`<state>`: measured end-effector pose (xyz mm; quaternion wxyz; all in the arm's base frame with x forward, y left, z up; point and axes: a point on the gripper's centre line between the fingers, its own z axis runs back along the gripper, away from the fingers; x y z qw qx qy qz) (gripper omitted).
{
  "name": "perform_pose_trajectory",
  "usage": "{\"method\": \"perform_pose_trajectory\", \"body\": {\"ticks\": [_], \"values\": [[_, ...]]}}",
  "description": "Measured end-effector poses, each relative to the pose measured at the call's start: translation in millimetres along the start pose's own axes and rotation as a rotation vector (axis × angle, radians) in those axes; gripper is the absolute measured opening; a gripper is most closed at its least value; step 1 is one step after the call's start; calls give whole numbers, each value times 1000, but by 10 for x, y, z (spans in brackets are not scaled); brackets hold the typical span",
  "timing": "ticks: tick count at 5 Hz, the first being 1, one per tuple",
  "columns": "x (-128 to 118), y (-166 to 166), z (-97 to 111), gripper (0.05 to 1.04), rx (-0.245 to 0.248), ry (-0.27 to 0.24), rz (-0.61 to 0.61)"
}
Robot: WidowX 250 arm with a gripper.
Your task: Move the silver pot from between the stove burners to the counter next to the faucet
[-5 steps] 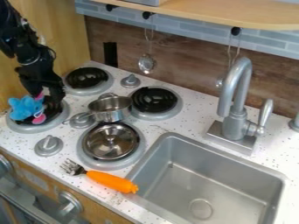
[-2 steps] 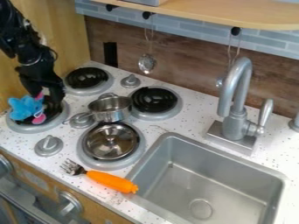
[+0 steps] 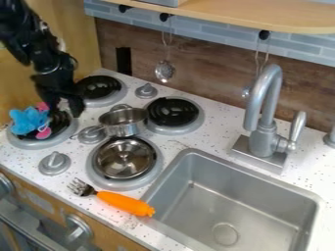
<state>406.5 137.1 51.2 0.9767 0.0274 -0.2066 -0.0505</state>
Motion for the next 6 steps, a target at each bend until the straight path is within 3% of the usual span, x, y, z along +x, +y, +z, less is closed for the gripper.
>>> {"method": "perform_pose_trajectory", "body": {"ticks": [2, 4, 5, 6], "values": [[294, -255, 88, 1007, -66, -57, -39], [432, -577, -71, 1007, -125, -60, -102], [361, -508, -204, 1007, -81, -22, -60], [392, -426, -201, 1007, -31, -22, -44]]}}
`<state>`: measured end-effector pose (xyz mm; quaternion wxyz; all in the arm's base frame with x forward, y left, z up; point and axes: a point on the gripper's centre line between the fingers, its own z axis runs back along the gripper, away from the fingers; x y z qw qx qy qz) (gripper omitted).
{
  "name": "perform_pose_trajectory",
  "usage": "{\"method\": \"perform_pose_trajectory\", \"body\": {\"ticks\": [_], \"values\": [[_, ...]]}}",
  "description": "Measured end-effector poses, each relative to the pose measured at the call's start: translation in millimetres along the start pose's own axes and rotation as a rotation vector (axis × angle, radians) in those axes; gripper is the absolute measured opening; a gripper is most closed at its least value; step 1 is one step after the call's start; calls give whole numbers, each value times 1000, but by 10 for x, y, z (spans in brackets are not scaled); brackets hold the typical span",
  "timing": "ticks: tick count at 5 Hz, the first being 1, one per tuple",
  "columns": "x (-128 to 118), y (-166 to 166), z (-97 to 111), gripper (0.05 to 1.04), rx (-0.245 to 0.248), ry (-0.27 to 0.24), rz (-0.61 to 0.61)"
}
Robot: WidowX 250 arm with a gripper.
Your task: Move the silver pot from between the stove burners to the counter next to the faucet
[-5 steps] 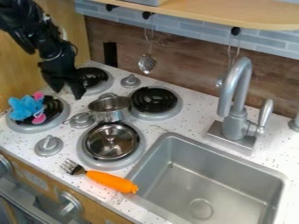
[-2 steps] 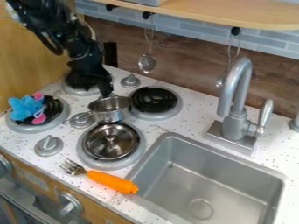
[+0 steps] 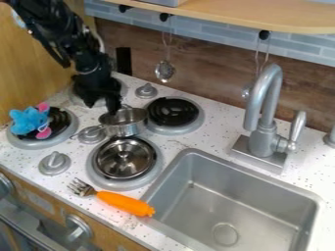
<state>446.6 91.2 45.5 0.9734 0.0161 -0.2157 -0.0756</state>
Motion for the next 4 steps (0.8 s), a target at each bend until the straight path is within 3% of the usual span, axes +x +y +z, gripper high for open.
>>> {"method": "perform_pose_trajectory", "body": {"ticks": [2, 3, 4], "values": [[-65, 73, -117, 1007, 9, 32, 35], [-115, 17, -238, 1007, -33, 38, 31], [-182, 49, -338, 975, -15, 69, 29]]}}
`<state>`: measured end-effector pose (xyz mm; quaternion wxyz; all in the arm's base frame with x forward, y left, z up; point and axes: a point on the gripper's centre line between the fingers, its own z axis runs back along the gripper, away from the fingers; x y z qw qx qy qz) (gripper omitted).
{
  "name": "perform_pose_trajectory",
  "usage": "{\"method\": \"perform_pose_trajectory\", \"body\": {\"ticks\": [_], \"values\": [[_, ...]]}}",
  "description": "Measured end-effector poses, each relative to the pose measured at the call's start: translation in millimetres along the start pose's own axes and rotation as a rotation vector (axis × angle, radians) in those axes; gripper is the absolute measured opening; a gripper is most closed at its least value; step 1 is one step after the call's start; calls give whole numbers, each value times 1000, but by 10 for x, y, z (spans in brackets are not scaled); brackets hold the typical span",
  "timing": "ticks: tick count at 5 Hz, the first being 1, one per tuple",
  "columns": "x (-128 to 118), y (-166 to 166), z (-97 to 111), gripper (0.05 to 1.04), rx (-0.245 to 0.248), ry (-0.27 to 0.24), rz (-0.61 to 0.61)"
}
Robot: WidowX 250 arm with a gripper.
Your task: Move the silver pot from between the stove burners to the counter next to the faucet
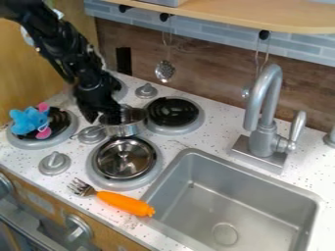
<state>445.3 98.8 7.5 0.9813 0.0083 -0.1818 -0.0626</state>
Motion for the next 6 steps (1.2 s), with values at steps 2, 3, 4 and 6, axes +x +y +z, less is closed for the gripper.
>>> {"method": "perform_pose_trajectory", "body": {"ticks": [2, 3, 4, 6], "values": [[8, 65, -83, 438, 33, 0, 46], [13, 72, -87, 240, 35, -8, 62], [-7, 58, -99, 172, 31, -11, 70], [-49, 1, 56, 139, 3, -22, 99]]}}
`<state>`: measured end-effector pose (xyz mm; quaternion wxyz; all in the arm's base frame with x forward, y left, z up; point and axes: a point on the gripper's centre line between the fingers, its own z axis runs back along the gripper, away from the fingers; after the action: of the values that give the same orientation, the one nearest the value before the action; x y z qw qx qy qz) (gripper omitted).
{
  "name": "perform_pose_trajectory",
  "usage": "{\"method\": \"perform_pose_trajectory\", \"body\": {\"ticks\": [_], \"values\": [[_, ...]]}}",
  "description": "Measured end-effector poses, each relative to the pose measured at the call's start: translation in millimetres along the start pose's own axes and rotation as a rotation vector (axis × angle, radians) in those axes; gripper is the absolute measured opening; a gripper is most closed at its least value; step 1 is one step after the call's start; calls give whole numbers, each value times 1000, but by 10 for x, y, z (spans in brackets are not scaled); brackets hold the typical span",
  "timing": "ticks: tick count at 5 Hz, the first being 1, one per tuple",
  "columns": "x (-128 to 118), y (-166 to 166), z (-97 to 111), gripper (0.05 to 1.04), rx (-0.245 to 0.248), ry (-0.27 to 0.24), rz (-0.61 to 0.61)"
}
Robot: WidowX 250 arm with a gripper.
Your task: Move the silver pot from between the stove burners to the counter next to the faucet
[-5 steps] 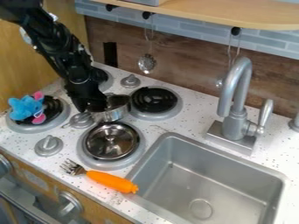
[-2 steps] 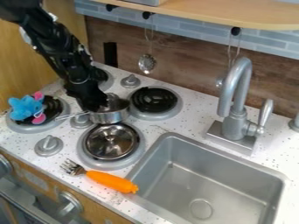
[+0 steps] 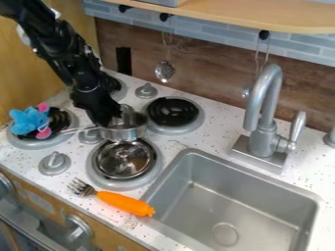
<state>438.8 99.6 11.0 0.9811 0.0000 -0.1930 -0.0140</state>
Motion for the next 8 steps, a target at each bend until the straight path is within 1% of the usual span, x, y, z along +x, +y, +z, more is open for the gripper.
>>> {"method": "perform_pose_trajectory", "body": {"ticks": [1, 2, 3, 4, 5, 6, 7, 8], "values": [[35, -59, 194, 104, -12, -24, 3], [70, -151, 251, 99, -16, -35, 18], [101, -319, 228, 99, -3, -34, 29], [172, -707, 207, 99, -11, -43, 4], [292, -1096, 244, 99, -29, -74, -33], [385, -1373, 253, 99, -60, -101, -58], [338, -1592, 121, 99, -78, -87, -89], [314, -1648, 7, 99, -81, -79, -92]]}}
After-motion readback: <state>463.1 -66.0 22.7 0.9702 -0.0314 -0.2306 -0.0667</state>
